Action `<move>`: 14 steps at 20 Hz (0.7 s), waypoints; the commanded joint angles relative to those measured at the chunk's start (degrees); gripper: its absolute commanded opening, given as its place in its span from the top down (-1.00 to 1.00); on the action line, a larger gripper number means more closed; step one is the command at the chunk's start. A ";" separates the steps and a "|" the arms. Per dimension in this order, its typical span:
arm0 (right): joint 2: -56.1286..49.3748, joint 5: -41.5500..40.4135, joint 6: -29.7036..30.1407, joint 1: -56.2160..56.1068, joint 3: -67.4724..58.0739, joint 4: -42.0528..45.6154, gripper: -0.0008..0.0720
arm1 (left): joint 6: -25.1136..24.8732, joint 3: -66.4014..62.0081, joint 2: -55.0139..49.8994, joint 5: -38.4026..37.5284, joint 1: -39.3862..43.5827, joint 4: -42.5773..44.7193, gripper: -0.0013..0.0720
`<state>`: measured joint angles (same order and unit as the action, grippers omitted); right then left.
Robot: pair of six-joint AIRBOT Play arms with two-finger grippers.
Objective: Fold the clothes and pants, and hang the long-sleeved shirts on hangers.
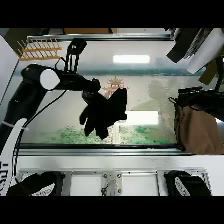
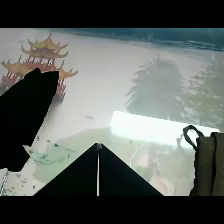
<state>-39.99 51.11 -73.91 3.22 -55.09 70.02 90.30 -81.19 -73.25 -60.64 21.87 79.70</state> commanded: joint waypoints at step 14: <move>-1.42 0.81 -2.62 -0.11 -0.04 -0.94 0.93 | -6.40 40.33 -3.56 3.74 -13.44 -27.36 -0.70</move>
<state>-40.73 51.86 -76.34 3.16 -55.18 70.08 88.66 -44.73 -74.17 -59.33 8.64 59.83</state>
